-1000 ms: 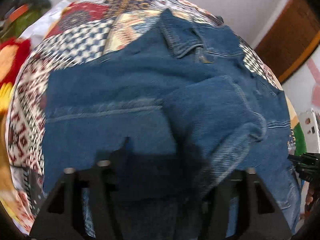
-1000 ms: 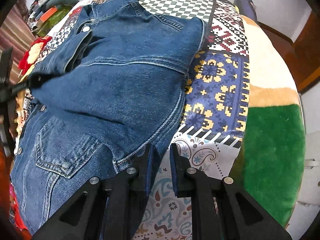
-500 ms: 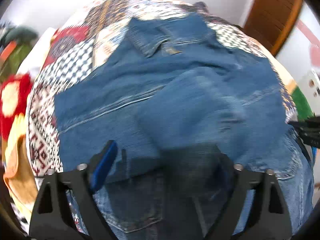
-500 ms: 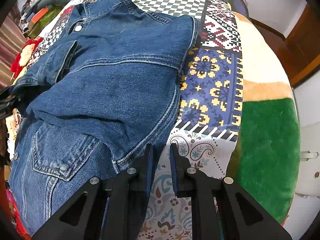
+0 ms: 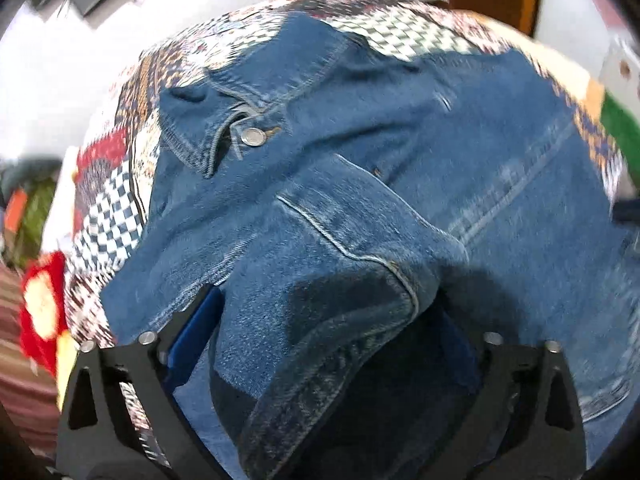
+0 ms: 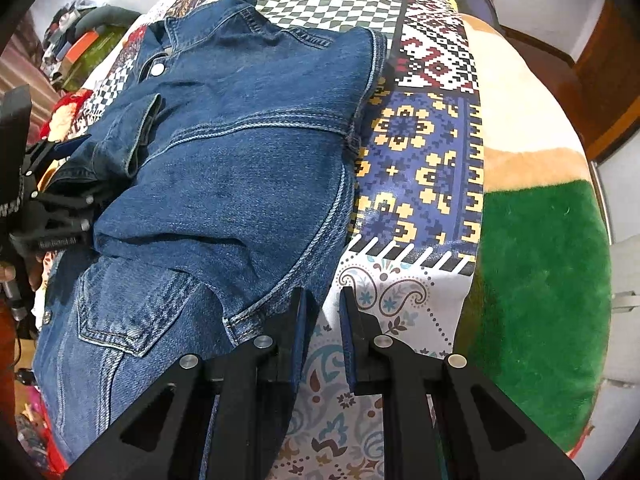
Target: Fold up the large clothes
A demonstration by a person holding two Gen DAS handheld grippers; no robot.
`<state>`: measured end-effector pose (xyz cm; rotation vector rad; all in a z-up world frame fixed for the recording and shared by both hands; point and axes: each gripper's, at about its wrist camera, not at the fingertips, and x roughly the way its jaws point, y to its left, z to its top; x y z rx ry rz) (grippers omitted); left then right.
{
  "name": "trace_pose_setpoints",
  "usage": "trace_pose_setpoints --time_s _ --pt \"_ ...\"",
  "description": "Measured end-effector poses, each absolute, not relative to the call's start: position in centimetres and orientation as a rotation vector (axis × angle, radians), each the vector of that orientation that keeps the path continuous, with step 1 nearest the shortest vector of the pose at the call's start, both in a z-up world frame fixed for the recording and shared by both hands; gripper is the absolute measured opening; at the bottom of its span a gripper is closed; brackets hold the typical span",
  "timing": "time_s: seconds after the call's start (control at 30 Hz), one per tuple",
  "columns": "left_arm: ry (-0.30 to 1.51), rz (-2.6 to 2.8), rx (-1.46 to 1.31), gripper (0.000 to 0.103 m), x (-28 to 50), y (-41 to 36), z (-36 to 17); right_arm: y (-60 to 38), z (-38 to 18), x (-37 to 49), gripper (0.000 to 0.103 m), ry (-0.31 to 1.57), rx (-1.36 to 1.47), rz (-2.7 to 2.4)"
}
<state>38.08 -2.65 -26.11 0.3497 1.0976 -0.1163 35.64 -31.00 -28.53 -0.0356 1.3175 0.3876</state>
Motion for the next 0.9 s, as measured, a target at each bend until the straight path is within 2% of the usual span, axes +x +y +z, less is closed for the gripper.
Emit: trace_pose_setpoints --time_s 0.07,0.13,0.27,0.3,0.47,0.57,0.77,0.9 --pt "1.084 -0.111 0.320 0.071 38.4 -2.1 -25.6 -31.2 -28.4 35.7 0.012 1.321 -0.031 0.390" --pt "1.062 -0.087 0.279 0.043 38.7 -1.2 -24.5 -31.4 -27.8 35.8 0.012 1.316 -0.030 0.396" --pt "1.013 -0.051 0.157 0.022 39.0 1.8 -22.2 -32.0 -25.9 36.4 0.012 1.272 -0.025 0.393" --pt "0.994 -0.041 0.123 0.014 38.9 2.8 -21.4 -32.0 -25.5 36.5 0.012 1.259 -0.019 0.394" --pt "0.889 -0.011 -0.027 0.013 37.2 7.6 -17.6 -31.2 -23.6 38.1 0.012 1.210 -0.010 0.405" --pt "0.879 0.003 -0.059 0.013 35.8 9.5 -17.2 -29.7 -24.1 39.4 0.012 1.217 -0.003 0.417" --pt "0.988 0.022 -0.084 0.015 33.3 11.6 -21.5 -27.1 -28.7 40.5 0.012 1.276 -0.046 0.447" --pt "1.056 0.036 -0.129 0.024 31.3 12.8 -24.6 -26.2 -28.5 39.6 0.012 1.229 -0.137 0.441"
